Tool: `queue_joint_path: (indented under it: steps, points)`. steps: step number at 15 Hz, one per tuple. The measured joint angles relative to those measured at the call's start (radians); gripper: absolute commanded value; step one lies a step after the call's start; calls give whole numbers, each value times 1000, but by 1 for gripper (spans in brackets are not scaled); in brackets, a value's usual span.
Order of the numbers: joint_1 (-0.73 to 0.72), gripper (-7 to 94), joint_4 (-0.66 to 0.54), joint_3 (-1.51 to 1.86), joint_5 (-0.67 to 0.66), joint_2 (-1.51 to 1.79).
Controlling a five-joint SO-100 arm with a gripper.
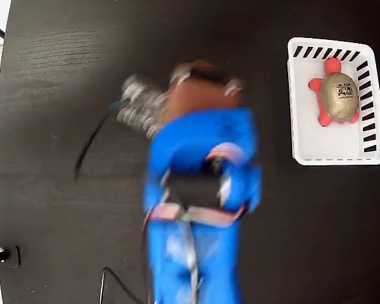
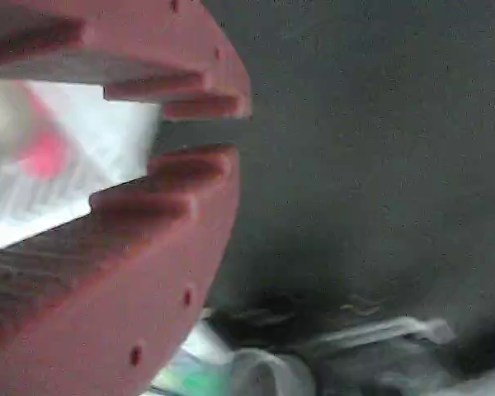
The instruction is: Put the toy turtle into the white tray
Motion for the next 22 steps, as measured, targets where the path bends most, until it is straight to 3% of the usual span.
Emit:
queue_joint_path:
  steps: [4,9,15,22]
  points:
    - [-55,0,-178,646,-81,474]
    - [-64,0,-107,1166,-100,963]
    - [-94,0,81,1292,-71,1302]
    - [-118,0,118,1307,-130,1378]
